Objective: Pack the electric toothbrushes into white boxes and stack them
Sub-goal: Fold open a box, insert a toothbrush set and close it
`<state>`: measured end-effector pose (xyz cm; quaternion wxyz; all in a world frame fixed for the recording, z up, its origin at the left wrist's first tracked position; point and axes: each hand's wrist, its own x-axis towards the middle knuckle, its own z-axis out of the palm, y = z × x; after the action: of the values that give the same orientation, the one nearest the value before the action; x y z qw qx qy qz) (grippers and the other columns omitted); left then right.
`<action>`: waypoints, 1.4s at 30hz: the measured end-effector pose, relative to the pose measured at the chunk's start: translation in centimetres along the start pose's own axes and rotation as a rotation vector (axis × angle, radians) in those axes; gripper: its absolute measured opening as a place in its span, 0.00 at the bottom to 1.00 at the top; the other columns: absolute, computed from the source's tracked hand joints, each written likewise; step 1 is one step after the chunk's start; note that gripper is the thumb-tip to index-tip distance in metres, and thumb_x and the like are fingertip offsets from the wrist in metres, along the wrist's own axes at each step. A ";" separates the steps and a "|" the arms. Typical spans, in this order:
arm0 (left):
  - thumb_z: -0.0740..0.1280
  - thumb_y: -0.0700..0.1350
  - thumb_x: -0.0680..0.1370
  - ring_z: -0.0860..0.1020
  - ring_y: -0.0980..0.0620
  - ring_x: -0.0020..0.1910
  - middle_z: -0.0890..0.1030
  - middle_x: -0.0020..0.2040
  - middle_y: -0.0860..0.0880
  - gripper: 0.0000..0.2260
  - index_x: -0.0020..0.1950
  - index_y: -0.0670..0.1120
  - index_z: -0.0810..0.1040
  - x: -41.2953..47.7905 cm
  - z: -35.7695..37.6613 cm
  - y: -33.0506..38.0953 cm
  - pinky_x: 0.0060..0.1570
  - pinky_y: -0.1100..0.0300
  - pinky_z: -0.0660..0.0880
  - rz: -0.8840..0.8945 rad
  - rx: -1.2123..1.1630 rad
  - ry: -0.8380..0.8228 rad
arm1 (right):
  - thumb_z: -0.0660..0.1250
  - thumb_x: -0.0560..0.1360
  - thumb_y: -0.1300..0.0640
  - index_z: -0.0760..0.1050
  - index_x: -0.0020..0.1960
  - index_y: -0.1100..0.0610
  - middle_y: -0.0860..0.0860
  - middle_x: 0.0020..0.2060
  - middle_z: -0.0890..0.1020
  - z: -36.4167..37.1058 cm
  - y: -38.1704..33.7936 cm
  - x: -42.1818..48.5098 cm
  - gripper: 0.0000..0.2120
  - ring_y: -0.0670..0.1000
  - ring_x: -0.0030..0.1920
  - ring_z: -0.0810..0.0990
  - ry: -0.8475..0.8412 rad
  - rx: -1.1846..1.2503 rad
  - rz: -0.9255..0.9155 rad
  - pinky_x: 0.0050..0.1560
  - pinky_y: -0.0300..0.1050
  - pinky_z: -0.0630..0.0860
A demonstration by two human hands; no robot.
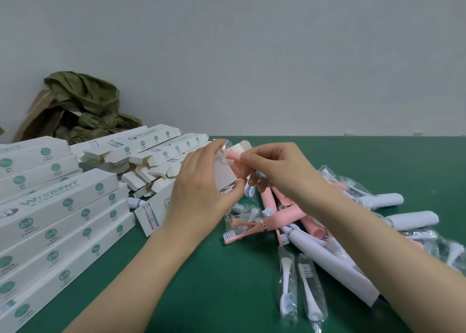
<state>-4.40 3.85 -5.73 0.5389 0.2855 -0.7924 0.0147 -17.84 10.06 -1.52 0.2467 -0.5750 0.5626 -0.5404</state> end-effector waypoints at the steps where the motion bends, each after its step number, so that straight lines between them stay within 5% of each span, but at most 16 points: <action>1: 0.77 0.42 0.66 0.69 0.52 0.54 0.79 0.54 0.42 0.28 0.63 0.37 0.73 0.0 0.0 0.0 0.55 0.69 0.60 0.006 0.009 -0.006 | 0.66 0.76 0.61 0.82 0.41 0.63 0.58 0.34 0.82 0.0 0.0 0.0 0.09 0.46 0.28 0.74 0.013 -0.002 0.006 0.29 0.37 0.71; 8: 0.78 0.42 0.66 0.70 0.52 0.52 0.79 0.52 0.41 0.31 0.65 0.36 0.73 -0.2 0.1 0.2 0.55 0.64 0.63 0.027 0.015 -0.039 | 0.69 0.72 0.62 0.80 0.38 0.62 0.52 0.30 0.83 -0.6 -0.3 -0.1 0.05 0.43 0.24 0.73 0.086 -0.121 0.004 0.28 0.36 0.71; 12: 0.79 0.40 0.64 0.71 0.51 0.54 0.80 0.53 0.41 0.32 0.64 0.34 0.73 -0.5 0.5 0.3 0.57 0.64 0.64 0.083 -0.007 -0.101 | 0.69 0.72 0.59 0.82 0.38 0.56 0.47 0.29 0.83 -0.3 -0.7 -0.4 0.05 0.41 0.30 0.79 0.075 -0.259 -0.061 0.39 0.38 0.78; 16: 0.79 0.41 0.64 0.75 0.46 0.54 0.80 0.54 0.40 0.33 0.65 0.33 0.72 -0.4 0.5 0.3 0.57 0.64 0.64 0.093 -0.001 -0.117 | 0.61 0.75 0.65 0.80 0.48 0.61 0.49 0.34 0.81 -0.2 -1.2 -0.4 0.09 0.47 0.36 0.80 -0.125 -0.017 0.069 0.51 0.44 0.79; 20: 0.78 0.41 0.64 0.71 0.51 0.52 0.79 0.51 0.40 0.31 0.65 0.34 0.73 -0.1 0.2 0.2 0.54 0.63 0.64 0.061 -0.009 -0.060 | 0.61 0.77 0.68 0.68 0.61 0.57 0.55 0.49 0.78 0.2 -1.1 -0.3 0.15 0.51 0.41 0.84 0.033 0.144 0.068 0.47 0.41 0.81; 24: 0.77 0.42 0.65 0.70 0.52 0.52 0.80 0.51 0.41 0.31 0.64 0.34 0.73 -0.2 0.2 0.2 0.54 0.64 0.64 0.070 -0.007 -0.043 | 0.70 0.73 0.62 0.73 0.48 0.55 0.50 0.42 0.82 0.2 -0.8 -0.6 0.07 0.50 0.37 0.84 0.224 -0.005 -0.076 0.45 0.45 0.81; 27: 0.79 0.41 0.64 0.71 0.51 0.52 0.80 0.51 0.41 0.32 0.64 0.34 0.73 -0.2 0.3 0.2 0.54 0.62 0.65 0.075 0.001 -0.044 | 0.73 0.71 0.57 0.77 0.39 0.53 0.49 0.38 0.83 0.3 -0.7 -0.7 0.05 0.45 0.38 0.83 0.234 -0.173 -0.218 0.42 0.39 0.79; 31: 0.79 0.41 0.64 0.70 0.51 0.52 0.80 0.52 0.40 0.32 0.64 0.33 0.73 0.0 0.3 0.2 0.54 0.61 0.65 0.059 -0.016 -0.030 | 0.67 0.75 0.54 0.80 0.50 0.44 0.44 0.49 0.76 0.6 -0.3 -0.6 0.07 0.35 0.47 0.76 0.119 -0.314 -0.240 0.45 0.23 0.69; 35: 0.75 0.44 0.66 0.72 0.50 0.52 0.80 0.52 0.41 0.30 0.64 0.34 0.73 0.0 0.2 0.4 0.55 0.62 0.65 0.042 -0.020 -0.040 | 0.62 0.77 0.65 0.78 0.56 0.47 0.48 0.49 0.78 0.3 -0.4 -0.5 0.15 0.44 0.51 0.79 0.107 -0.342 -0.283 0.51 0.31 0.72; 38: 0.77 0.44 0.67 0.77 0.43 0.54 0.80 0.53 0.40 0.31 0.65 0.34 0.73 -0.2 0.1 0.6 0.56 0.62 0.65 0.068 0.008 -0.074 | 0.69 0.74 0.62 0.75 0.53 0.49 0.46 0.40 0.82 0.3 -0.2 -0.4 0.11 0.44 0.41 0.82 0.194 -0.184 -0.273 0.43 0.32 0.76; 42: 0.74 0.47 0.67 0.73 0.50 0.53 0.80 0.52 0.42 0.29 0.64 0.34 0.73 -0.1 -0.1 0.8 0.56 0.63 0.65 0.053 -0.020 -0.025 | 0.72 0.72 0.58 0.78 0.41 0.51 0.45 0.37 0.80 0.7 0.2 -0.5 0.04 0.42 0.37 0.78 0.278 -0.257 -0.313 0.38 0.29 0.71</action>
<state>-4.68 4.60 -5.54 0.5311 0.2591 -0.8066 0.0172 -17.20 10.24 -2.05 0.0049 -0.6018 0.5591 -0.5702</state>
